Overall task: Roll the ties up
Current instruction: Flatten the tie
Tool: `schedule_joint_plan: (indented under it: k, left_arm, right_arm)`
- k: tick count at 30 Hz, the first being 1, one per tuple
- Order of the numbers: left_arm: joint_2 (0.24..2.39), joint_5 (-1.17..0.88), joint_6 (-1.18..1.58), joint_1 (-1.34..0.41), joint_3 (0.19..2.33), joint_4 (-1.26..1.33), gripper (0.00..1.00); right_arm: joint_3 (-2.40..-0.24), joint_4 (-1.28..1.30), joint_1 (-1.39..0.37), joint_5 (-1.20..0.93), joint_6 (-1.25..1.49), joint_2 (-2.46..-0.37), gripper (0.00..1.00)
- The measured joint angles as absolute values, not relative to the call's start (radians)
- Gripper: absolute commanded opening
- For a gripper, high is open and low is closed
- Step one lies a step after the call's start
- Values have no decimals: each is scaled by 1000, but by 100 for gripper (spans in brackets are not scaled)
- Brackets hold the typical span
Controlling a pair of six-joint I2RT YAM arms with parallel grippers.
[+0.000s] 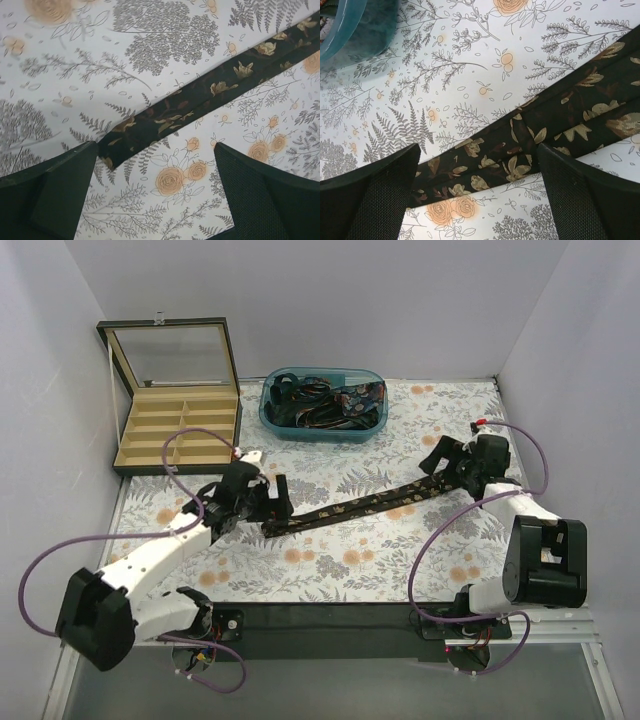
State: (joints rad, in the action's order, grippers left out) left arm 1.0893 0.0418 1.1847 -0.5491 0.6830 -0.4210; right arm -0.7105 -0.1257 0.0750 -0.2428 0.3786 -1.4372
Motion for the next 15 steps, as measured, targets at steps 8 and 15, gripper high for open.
schedule_joint_plan:
  k: [8,15]
  left_arm:
    - [1396,-59,890,-651,868,-358,98]
    - [1654,-75,717,-775,1068,-306,80]
  right_arm:
    - [-710,-24,71,-147,361,-1401,87]
    - [-710,2,73,-138,363,-1407,86]
